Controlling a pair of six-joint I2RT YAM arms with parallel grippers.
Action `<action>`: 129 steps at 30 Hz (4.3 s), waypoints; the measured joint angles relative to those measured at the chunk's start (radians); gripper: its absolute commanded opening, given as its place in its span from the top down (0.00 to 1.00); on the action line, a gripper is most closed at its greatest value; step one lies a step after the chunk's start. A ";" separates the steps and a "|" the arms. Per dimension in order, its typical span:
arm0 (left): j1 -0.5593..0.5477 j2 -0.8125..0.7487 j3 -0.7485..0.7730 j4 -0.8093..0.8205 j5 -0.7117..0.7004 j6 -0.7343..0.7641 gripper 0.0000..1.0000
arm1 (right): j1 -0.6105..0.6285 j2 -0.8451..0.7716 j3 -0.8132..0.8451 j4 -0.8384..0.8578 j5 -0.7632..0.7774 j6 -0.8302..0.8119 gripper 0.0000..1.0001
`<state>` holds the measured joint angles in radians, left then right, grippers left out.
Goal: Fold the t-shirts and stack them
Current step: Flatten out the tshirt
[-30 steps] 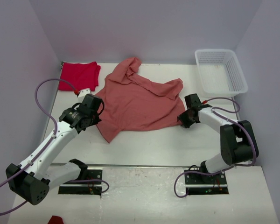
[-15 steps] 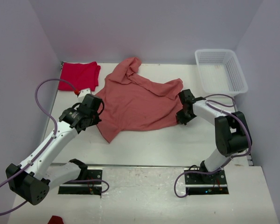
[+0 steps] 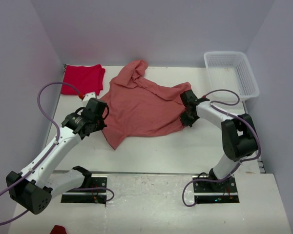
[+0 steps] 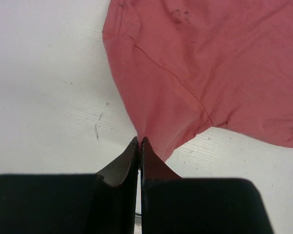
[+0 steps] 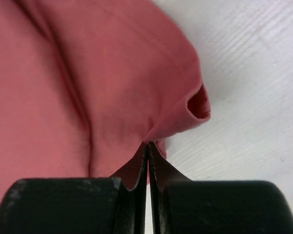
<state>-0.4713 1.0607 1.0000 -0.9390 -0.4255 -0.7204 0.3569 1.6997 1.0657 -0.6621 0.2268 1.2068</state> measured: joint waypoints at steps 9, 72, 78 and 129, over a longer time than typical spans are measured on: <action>0.000 -0.010 0.000 0.003 0.007 0.000 1.00 | 0.011 0.097 0.219 -0.003 -0.008 -0.177 1.00; 0.006 -0.019 0.000 0.015 0.030 0.011 1.00 | -0.108 0.261 0.388 -0.100 -0.118 -0.494 0.64; 0.012 -0.019 0.000 0.015 0.030 0.025 1.00 | -0.108 0.286 0.397 -0.101 -0.118 -0.483 0.70; 0.024 -0.016 0.950 0.015 0.033 0.406 1.00 | -0.082 -0.366 0.976 -0.341 0.047 -0.867 1.00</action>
<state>-0.4473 1.0451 1.9503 -0.9237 -0.3927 -0.3149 0.2749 1.3334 2.0418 -1.0031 0.2733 0.3397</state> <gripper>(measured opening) 0.005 0.010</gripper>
